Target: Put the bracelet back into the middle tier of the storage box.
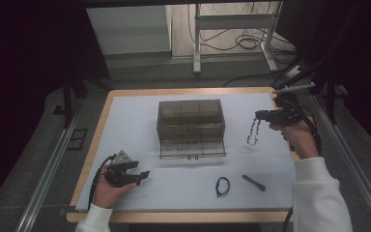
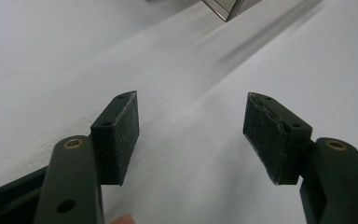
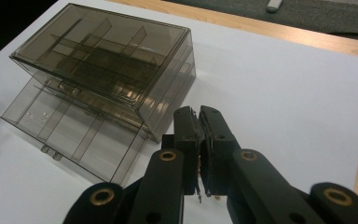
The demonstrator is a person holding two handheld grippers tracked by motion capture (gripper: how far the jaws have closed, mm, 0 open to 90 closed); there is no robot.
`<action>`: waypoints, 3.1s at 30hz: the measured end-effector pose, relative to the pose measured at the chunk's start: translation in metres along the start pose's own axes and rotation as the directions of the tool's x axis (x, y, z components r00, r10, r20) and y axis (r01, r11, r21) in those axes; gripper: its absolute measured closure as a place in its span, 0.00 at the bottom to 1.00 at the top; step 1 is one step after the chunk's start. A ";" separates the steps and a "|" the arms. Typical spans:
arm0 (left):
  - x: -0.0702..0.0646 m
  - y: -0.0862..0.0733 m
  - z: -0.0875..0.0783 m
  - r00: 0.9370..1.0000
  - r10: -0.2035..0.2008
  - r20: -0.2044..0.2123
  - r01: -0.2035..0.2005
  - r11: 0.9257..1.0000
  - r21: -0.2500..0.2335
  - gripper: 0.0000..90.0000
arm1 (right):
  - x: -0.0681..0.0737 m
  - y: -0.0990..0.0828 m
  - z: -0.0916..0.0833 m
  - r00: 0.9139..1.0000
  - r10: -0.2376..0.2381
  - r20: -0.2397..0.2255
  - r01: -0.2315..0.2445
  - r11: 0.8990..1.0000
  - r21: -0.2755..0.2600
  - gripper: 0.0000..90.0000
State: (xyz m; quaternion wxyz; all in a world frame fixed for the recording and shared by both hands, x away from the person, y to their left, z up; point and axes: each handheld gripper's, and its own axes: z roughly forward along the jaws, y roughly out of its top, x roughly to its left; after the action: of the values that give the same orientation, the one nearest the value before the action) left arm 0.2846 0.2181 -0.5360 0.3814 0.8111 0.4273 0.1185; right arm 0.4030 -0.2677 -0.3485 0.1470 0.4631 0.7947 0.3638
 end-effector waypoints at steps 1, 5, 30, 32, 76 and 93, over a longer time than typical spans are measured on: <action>0.000 0.000 0.000 1.000 0.000 0.000 0.000 1.000 0.000 0.40 | 0.000 0.000 0.000 1.000 0.000 -0.002 0.000 1.000 -0.002 0.96; 0.000 0.000 0.000 1.000 -0.003 0.001 0.003 1.000 -0.002 0.40 | 0.002 0.001 -0.001 1.000 -0.003 -0.009 0.003 1.000 -0.006 0.96; -0.001 0.000 0.001 1.000 -0.003 0.002 0.003 1.000 -0.002 0.40 | 0.031 0.009 -0.005 0.996 -0.057 -0.072 0.053 0.997 -0.057 0.96; -0.001 0.000 0.001 1.000 -0.004 0.002 0.004 1.000 -0.001 0.40 | 0.033 0.009 -0.006 0.995 -0.063 -0.076 0.059 0.997 -0.059 0.96; 0.001 -0.001 0.001 1.000 -0.006 0.003 0.006 1.000 0.003 0.40 | 0.078 0.033 -0.004 0.979 -0.129 -0.156 0.111 0.986 -0.123 0.96; 0.002 -0.001 0.000 1.000 -0.009 0.003 0.009 1.000 -0.001 0.40 | 0.102 0.041 0.017 0.968 -0.152 -0.201 0.131 0.984 -0.118 0.96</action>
State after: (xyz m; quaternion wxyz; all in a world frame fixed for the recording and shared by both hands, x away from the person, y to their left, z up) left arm 0.2851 0.2197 -0.5371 0.3829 0.8092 0.4302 0.1160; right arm 0.3847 -0.1615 -0.3199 0.1121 0.3562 0.8168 0.4397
